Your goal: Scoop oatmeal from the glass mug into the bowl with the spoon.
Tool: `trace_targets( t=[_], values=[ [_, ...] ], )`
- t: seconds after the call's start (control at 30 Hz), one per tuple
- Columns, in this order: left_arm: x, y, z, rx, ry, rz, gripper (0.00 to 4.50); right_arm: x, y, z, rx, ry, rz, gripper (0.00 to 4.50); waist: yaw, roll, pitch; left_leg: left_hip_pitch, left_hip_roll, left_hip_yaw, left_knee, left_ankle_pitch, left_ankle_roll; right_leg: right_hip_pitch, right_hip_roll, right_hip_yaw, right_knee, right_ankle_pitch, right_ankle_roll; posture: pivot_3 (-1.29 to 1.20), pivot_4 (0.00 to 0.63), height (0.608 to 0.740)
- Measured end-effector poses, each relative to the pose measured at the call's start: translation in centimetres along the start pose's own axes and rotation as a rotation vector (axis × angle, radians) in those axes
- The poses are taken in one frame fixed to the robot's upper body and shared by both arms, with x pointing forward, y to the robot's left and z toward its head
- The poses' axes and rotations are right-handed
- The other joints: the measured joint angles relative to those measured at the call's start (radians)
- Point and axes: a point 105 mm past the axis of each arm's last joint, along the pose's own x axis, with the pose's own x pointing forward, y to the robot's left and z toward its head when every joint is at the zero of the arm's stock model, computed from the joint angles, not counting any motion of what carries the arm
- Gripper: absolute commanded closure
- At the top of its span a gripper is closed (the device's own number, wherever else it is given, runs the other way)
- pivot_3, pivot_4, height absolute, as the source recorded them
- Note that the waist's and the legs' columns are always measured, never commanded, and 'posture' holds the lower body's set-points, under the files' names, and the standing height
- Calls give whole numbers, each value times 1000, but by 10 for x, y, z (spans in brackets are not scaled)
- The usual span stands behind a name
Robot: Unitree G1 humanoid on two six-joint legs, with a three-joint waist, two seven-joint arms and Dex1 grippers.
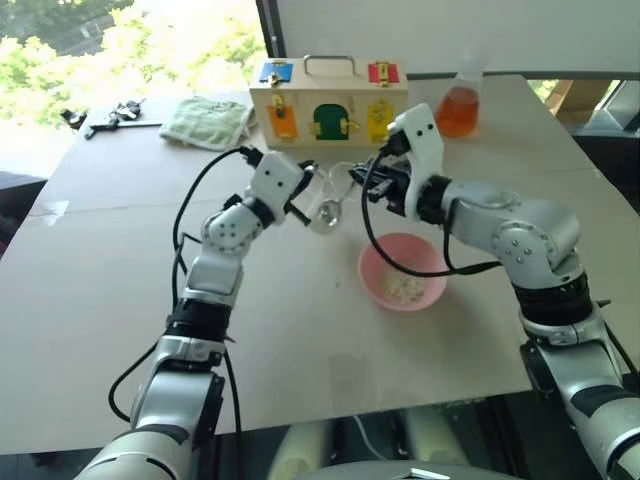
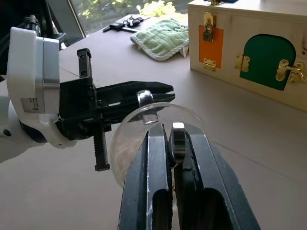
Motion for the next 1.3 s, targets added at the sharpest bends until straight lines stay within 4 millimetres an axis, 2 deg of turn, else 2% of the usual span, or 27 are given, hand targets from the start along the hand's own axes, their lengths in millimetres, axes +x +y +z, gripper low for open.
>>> trace_targets(
  t=[0.17,0.3,0.6,0.93,1.13,1.3],
  values=[
    [3,-1,-1,22,13,-39,4478,3,5,-3,12,3,16,4500,0,0,0,0,0,0,0,0,0,0,0,0,0,0,0,0,150,740],
    [5,1,-2,36,16,-41,4478,4,6,-5,124,-7,17,4500,0,0,0,0,0,0,0,0,0,0,0,0,0,0,0,0,150,740],
    [4,2,-8,40,-6,-22,4478,-10,-25,-3,507,-51,-89,4500,-2,0,0,0,0,0,0,0,0,0,0,0,1,0,0,0,150,740],
    [3,2,-13,23,-33,26,4478,-19,-46,-11,698,-58,-151,4500,-4,0,0,0,0,0,0,0,0,-1,0,0,1,0,0,0,150,740],
    [0,3,-17,24,-46,71,4478,-26,-55,0,769,-99,-173,4500,-4,0,0,0,0,0,0,0,0,-1,0,0,1,0,0,0,150,740],
    [-1,4,-19,42,-54,106,4478,-30,-60,-1,848,-105,-186,4500,-4,0,0,0,0,0,0,0,0,-1,0,1,2,0,0,0,150,740]
  ],
)
